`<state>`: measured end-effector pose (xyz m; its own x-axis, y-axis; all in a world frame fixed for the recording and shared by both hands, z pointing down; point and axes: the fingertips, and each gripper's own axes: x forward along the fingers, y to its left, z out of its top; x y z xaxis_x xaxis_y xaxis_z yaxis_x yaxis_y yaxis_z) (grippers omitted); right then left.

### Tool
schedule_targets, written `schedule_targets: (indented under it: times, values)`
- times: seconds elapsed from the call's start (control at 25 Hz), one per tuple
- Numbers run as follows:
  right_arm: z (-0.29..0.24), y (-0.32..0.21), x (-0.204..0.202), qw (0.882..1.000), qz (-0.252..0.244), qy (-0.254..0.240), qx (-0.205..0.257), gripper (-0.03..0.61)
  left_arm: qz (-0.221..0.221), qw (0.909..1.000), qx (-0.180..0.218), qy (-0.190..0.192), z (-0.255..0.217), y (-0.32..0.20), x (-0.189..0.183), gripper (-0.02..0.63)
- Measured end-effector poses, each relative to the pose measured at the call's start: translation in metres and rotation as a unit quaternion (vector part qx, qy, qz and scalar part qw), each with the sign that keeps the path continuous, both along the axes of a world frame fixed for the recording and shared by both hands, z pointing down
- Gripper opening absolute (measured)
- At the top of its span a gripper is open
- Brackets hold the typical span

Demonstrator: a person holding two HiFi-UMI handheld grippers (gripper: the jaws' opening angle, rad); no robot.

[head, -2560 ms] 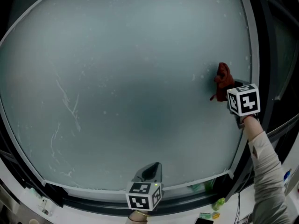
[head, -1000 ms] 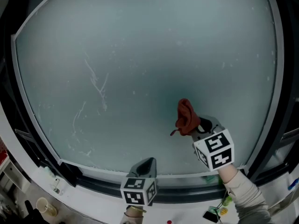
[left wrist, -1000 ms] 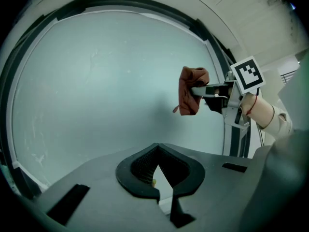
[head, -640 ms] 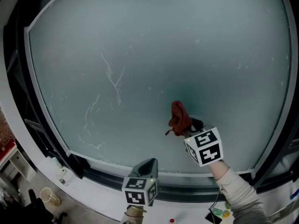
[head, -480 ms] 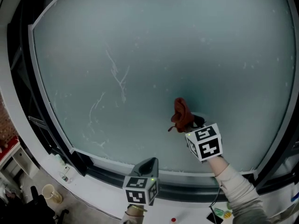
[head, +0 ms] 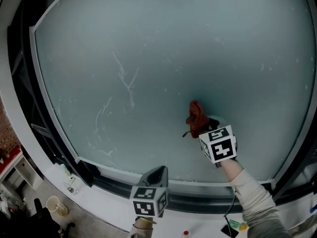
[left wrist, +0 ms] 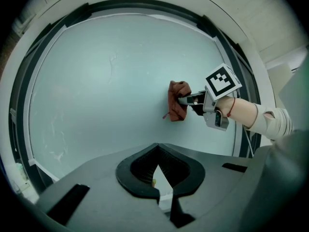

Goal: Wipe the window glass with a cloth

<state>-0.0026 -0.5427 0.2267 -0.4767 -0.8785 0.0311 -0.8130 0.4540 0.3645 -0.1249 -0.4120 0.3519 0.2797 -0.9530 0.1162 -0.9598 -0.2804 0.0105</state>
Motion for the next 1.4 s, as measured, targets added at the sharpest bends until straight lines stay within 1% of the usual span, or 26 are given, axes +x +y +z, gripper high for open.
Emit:
schedule_targets:
  times: [0.16,0.28,0.52,0.88,1.2,1.4]
  values:
    - [-0.001,0.000,0.009,1.000,0.006,0.004,0.005,0.048,0.010,0.9999,0.003,0.001,-0.001,-0.008,0.005,0.003]
    - [-0.002,0.002,0.025,1.000,0.016,0.002,0.008,0.048,0.020,0.9998,0.003,0.003,-0.002,-0.013,0.013,0.003]
    - [-0.003,0.006,0.073,0.999,0.049,-0.009,0.014,0.048,0.053,0.9986,0.005,0.004,-0.003,-0.026,0.039,0.003]
    - [0.000,0.011,0.145,0.994,0.105,-0.012,0.014,0.048,0.100,0.9950,0.004,0.002,-0.002,-0.043,0.085,0.003]
    - [0.005,0.017,0.202,0.988,0.154,-0.014,0.013,0.048,0.130,0.9915,0.005,0.003,-0.003,-0.052,0.115,0.003]
    - [0.010,0.019,0.240,0.982,0.190,-0.018,0.011,0.048,0.147,0.9891,0.002,0.001,0.000,-0.056,0.132,0.003]
